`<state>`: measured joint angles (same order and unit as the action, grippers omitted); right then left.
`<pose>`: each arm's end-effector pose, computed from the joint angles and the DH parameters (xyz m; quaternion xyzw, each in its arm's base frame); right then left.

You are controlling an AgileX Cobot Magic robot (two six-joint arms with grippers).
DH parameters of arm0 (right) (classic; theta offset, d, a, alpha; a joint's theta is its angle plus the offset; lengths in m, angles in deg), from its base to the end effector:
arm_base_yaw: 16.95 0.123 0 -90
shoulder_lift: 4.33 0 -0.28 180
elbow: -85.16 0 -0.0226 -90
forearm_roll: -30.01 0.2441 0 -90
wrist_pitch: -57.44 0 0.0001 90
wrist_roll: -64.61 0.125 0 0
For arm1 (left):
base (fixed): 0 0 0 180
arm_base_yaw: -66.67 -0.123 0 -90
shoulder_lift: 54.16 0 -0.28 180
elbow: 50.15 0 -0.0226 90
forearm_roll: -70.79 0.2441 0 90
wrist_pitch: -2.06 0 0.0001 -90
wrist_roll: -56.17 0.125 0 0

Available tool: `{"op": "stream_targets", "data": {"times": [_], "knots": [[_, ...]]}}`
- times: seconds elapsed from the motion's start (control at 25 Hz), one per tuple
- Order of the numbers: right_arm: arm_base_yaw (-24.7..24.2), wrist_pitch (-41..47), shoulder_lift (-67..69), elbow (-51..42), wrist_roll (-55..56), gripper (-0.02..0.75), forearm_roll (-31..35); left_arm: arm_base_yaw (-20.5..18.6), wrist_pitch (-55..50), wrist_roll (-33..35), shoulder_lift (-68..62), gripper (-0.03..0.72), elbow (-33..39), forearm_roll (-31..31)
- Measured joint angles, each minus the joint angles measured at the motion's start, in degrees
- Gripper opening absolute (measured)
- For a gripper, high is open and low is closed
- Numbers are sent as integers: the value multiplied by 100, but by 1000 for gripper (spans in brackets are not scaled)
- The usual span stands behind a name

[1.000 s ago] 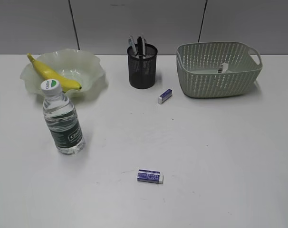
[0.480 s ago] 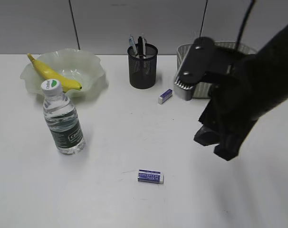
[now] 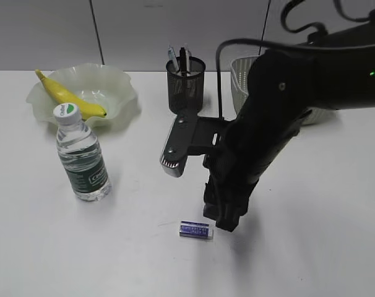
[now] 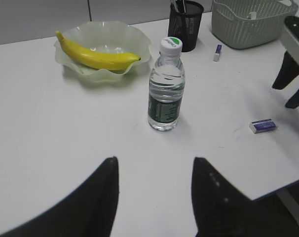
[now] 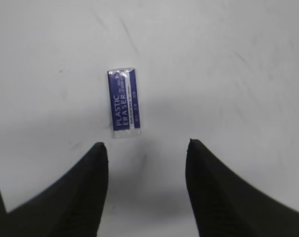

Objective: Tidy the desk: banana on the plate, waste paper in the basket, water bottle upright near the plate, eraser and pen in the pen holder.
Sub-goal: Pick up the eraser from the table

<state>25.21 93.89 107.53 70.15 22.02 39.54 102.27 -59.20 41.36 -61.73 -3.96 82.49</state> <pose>0.2508 0.2437 0.1355 -0.6210 0.7681 0.0580 0.1448 0.0274 0.0077 0.2713 0.1448 0.8265 -0.1355 0.5268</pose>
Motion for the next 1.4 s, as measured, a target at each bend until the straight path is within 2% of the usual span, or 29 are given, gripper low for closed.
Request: {"op": "stream_targets", "data": {"times": [0.36, 0.68, 0.96, 1.08, 1.16, 1.2, 1.4], "knots": [[6, -156, 912, 294, -10, 424, 49, 0, 0, 0, 0, 363, 0, 0], [6, -156, 1176, 515, -257, 425, 594, 0, 0, 0, 0, 363, 0, 0], [6, -196, 1454, 534, -317, 417, 635, 0, 5, 0, 0, 363, 0, 0], [6, -250, 1459, 534, -317, 342, 603, 0, 5, 0, 0, 363, 0, 0], [6, -265, 1465, 534, -312, 217, 596, 0, 5, 0, 0, 363, 0, 0], [6, -264, 1465, 538, -312, 194, 596, 0, 5, 0, 0, 363, 0, 0], [11, -246, 1324, 603, -312, 195, 596, 0, 5, 0, 0, 363, 0, 0]]}}
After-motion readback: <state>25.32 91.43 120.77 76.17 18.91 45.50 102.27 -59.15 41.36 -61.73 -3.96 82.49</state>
